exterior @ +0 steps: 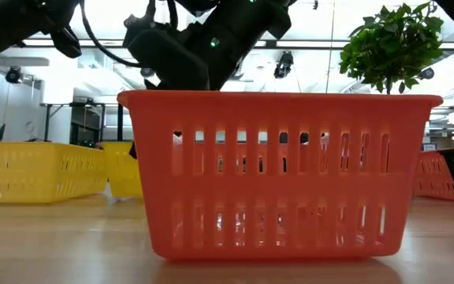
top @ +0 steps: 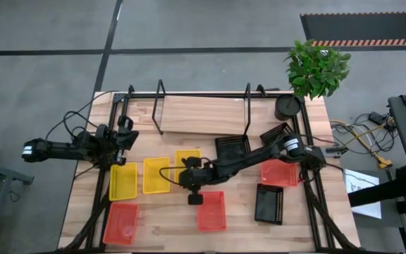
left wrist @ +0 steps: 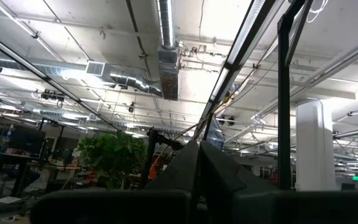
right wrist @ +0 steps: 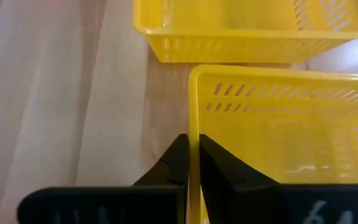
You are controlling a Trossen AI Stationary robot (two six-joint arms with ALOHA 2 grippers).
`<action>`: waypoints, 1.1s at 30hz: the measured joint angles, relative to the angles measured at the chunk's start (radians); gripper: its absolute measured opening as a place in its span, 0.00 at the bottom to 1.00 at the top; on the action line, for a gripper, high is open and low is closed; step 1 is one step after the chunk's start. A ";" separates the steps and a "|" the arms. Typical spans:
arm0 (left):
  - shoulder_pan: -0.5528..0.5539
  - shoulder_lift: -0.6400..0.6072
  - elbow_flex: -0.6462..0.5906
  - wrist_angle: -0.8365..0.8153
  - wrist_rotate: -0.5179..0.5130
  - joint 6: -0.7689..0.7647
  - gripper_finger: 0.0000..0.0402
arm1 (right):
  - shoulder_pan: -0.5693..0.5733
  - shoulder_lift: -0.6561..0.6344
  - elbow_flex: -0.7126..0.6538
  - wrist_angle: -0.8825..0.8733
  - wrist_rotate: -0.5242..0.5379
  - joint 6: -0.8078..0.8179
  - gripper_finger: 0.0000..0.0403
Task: Stack baskets on shelf by color
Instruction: Put the right yellow bin on the shelf
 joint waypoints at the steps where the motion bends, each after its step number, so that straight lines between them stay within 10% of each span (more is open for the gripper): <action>1: 0.000 0.000 0.000 0.000 0.000 0.000 0.00 | 0.000 -0.005 0.000 0.000 0.000 -0.005 0.04; 19: 0.000 0.000 0.000 0.002 0.000 0.000 0.00 | -0.019 -0.213 0.050 -0.075 0.151 -0.207 0.03; 33: 0.000 0.000 0.000 0.006 -0.004 0.003 0.00 | -0.261 -0.130 0.050 0.078 0.203 -0.354 0.03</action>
